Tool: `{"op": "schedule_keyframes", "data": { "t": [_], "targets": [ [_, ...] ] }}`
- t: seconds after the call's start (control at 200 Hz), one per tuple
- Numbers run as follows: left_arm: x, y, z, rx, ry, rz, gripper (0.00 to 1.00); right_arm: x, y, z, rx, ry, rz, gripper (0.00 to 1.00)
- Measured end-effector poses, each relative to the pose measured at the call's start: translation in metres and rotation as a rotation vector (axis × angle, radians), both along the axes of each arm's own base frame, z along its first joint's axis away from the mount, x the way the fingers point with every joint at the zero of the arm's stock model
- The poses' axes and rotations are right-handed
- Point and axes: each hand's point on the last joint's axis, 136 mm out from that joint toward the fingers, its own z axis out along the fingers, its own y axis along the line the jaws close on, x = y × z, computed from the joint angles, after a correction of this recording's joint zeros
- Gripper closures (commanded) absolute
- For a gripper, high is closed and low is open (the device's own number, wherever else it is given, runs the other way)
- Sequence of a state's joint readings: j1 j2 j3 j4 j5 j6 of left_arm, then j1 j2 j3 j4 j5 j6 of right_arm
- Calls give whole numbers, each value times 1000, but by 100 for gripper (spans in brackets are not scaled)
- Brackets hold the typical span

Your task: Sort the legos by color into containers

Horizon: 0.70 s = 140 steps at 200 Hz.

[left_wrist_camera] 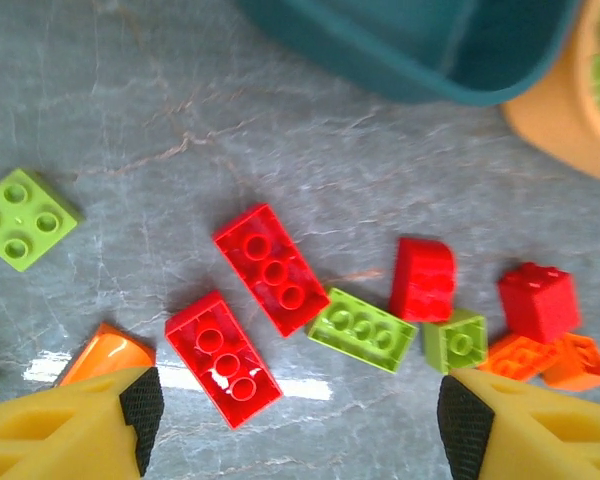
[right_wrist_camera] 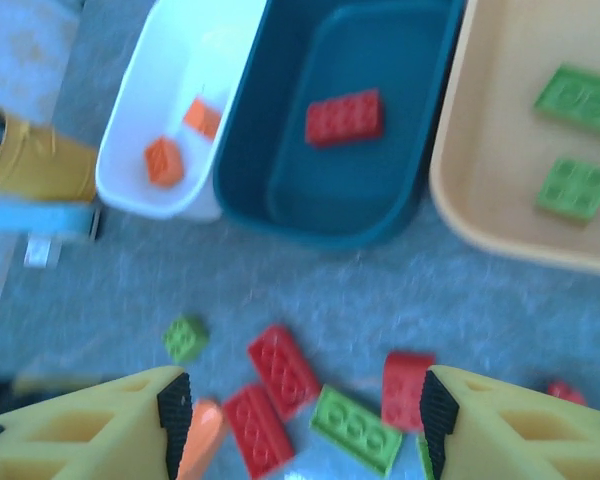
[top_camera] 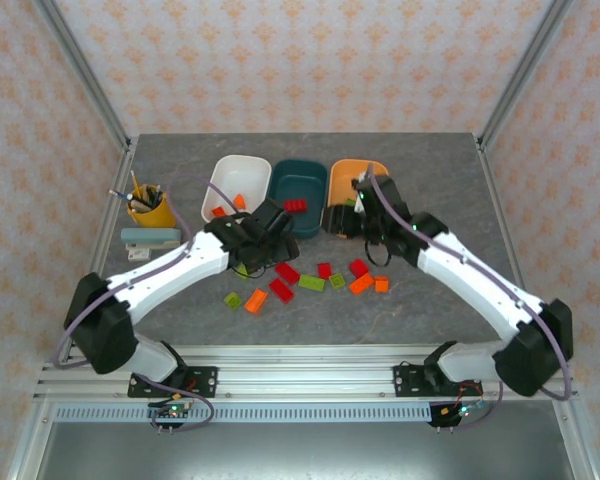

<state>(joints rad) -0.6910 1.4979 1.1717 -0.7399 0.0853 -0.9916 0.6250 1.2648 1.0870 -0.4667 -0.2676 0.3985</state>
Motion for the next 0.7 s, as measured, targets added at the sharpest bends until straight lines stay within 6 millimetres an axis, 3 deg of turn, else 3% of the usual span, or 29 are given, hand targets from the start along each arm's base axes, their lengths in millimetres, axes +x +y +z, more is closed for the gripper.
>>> {"op": "schedule_keyframes", "data": {
  "t": [0.195, 0.545, 0.701],
  "targets": [
    [10, 1, -47, 8, 118, 80, 23, -46, -6, -36, -12, 62, 54, 35],
    [20, -12, -95, 12, 207, 115, 27, -61, -16, -20, 48, 23, 39, 35],
    [21, -12, -106, 25, 226, 125, 39, -62, -17, -23, 47, 34, 34, 35]
  ]
}}
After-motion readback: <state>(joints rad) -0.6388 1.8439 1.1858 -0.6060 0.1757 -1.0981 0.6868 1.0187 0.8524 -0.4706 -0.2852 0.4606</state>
